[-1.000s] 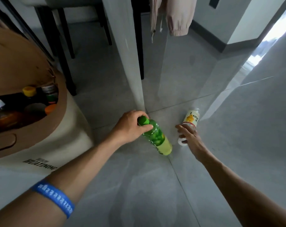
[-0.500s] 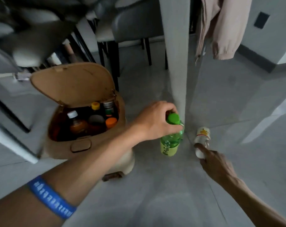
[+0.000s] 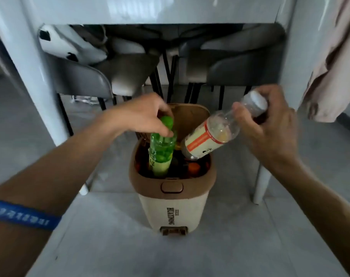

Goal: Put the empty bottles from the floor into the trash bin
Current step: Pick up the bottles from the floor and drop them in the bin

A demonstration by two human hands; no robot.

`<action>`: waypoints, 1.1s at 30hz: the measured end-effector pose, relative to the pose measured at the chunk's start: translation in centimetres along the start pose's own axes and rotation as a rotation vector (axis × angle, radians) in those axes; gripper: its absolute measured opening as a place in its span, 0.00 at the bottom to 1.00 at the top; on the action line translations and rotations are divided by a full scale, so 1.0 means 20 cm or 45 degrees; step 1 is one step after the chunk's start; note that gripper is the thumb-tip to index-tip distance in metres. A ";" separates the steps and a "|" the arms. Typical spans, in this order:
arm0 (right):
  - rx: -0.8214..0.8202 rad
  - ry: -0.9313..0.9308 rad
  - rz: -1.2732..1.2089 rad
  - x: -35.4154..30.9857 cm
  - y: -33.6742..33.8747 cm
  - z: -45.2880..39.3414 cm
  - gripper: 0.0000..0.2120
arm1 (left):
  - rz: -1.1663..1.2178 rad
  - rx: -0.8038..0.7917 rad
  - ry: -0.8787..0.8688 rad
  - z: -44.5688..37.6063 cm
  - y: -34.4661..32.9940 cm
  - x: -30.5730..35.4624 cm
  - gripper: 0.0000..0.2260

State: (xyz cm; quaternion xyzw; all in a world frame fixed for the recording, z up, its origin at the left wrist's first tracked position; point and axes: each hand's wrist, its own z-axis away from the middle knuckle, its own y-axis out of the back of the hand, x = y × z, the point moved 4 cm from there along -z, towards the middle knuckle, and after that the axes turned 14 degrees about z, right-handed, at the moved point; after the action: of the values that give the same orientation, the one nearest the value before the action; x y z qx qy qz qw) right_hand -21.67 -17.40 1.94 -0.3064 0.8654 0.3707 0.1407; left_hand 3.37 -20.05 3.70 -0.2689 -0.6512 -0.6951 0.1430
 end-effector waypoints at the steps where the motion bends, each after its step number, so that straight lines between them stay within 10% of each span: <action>1: -0.036 0.033 0.039 -0.06 -0.07 -0.01 0.18 | -0.017 -0.069 0.086 0.01 -0.05 -0.10 0.21; 6: -0.252 0.253 0.310 -0.18 -0.35 0.01 0.20 | -0.160 -0.373 0.206 0.02 -0.30 -0.39 0.17; 33: -1.444 0.265 0.482 -0.01 -0.98 0.29 0.12 | 0.004 -0.399 0.239 -0.02 -0.43 -0.51 0.09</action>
State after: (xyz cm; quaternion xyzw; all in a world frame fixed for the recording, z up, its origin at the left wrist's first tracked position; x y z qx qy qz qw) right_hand -8.99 -23.64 -12.96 -0.2090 0.5818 0.7606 -0.1984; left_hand 6.91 -21.07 -9.17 -0.2229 -0.5183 -0.8099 0.1605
